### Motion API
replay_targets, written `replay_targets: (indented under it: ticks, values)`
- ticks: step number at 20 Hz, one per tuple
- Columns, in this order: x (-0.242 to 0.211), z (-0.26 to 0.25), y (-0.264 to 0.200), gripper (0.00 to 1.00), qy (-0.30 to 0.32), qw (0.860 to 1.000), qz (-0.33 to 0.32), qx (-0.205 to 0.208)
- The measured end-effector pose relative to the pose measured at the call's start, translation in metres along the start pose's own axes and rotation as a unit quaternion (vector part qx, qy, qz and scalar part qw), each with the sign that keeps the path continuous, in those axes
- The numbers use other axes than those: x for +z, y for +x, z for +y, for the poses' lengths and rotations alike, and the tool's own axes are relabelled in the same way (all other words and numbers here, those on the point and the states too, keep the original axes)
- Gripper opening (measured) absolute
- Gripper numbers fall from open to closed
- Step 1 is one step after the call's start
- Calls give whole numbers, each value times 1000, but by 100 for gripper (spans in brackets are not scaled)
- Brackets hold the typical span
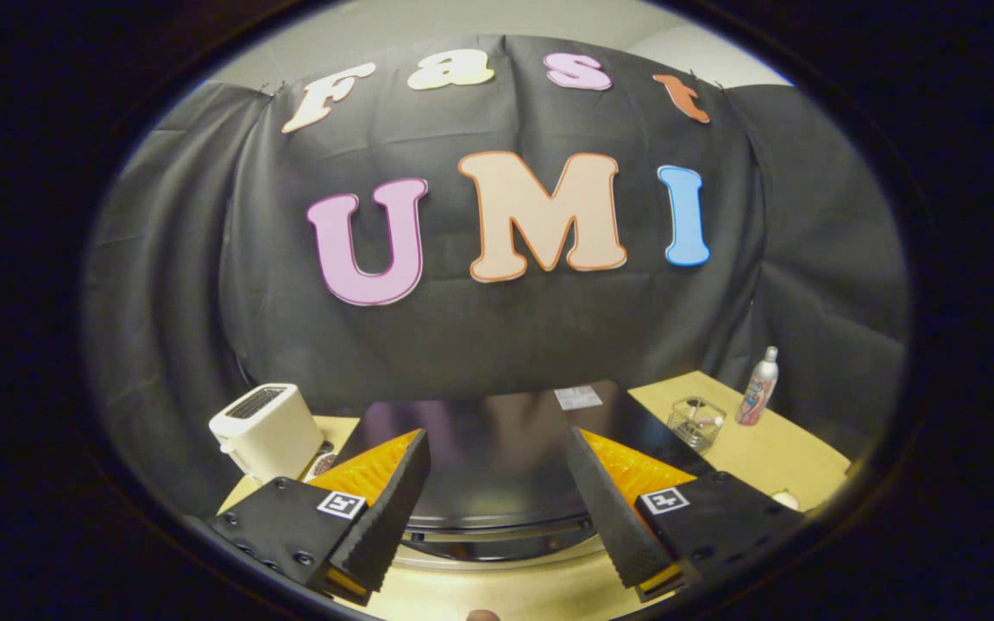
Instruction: Open the toaster oven, put the food inside, and close the toaster oven door.
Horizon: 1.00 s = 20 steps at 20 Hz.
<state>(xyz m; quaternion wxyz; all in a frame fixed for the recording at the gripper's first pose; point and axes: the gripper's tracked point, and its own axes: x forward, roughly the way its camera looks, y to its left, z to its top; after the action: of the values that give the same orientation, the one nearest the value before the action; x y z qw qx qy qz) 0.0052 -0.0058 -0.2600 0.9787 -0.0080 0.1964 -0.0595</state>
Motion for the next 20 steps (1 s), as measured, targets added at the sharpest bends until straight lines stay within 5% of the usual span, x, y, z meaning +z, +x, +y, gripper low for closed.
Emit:
replay_targets:
  ticks: [11,20]
  values:
    - [-49,15,3,99,-48,998,37,12]
    - [-61,13,-13,100,-25,999,28,25]
